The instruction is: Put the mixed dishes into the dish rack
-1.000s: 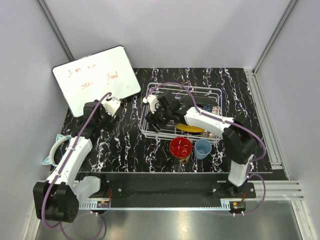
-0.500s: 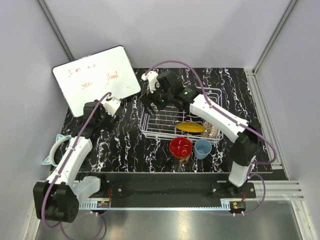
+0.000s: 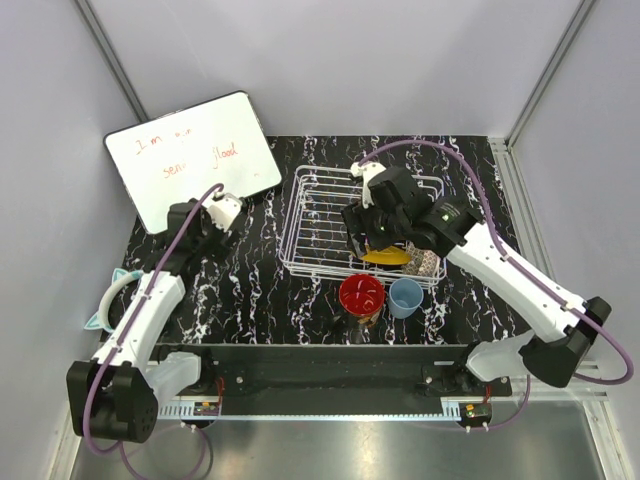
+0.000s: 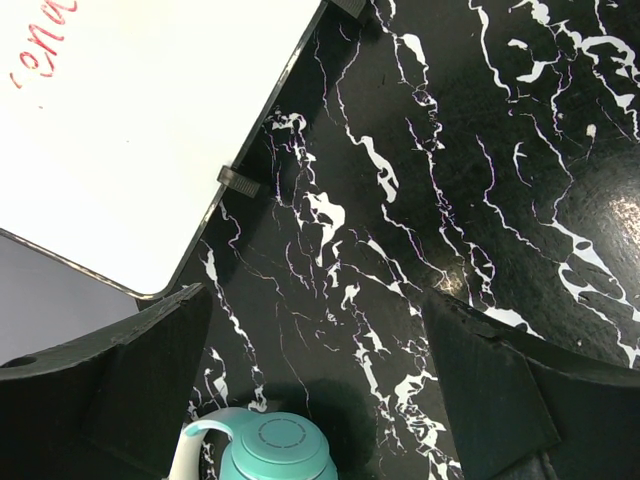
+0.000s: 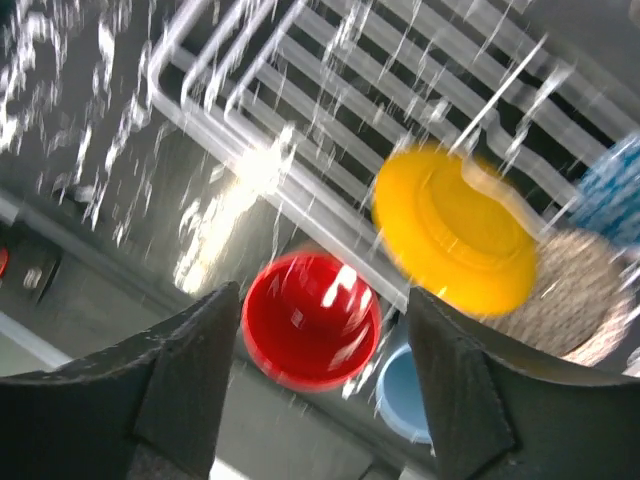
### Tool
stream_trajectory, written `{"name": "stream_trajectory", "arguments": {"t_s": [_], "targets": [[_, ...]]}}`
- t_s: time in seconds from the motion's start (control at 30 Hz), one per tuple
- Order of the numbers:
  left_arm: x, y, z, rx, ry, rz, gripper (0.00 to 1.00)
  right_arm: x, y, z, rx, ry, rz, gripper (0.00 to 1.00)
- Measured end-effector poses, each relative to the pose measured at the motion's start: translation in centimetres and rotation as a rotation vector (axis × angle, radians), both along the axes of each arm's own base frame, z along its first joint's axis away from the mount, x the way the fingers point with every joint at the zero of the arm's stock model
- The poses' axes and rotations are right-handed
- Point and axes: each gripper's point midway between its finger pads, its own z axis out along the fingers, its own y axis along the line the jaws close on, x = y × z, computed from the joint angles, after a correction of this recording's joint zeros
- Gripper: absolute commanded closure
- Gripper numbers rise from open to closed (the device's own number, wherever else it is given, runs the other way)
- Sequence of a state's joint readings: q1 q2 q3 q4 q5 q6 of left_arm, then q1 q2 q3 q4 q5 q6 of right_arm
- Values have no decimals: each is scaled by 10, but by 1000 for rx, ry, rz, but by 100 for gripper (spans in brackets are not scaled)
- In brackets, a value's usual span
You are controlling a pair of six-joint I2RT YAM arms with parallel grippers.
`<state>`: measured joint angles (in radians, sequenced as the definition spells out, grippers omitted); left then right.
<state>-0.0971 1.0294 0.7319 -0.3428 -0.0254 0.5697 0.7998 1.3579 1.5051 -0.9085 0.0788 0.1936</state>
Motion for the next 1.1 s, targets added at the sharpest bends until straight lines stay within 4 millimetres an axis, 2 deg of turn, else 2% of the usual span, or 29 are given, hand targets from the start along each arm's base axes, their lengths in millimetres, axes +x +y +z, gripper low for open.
{"name": "stream_trajectory", "arguments": {"t_s": [0.1,0.2,0.37,0.53,0.67,0.8,1.1], "targets": [[0,0,2,5,-4,-4,8,-19,-1,-17,-19,120,18,40],[-1,1,7,10,-24,-9,8,-36,8,-26,-29,265,49,43],[-10,2,18,16,-76,-17,8,-45,26,-46,-66,436,83,38],[-21,2,11,13,-82,-25,8,-59,30,-58,-81,540,100,37],[-23,-1,4,5,-68,-35,8,-63,33,-66,-99,575,96,37],[-24,-2,6,-3,-76,-36,8,-66,31,-84,-144,607,88,37],[-29,-2,25,-11,-143,-39,8,-58,30,-145,-262,637,13,36]]}}
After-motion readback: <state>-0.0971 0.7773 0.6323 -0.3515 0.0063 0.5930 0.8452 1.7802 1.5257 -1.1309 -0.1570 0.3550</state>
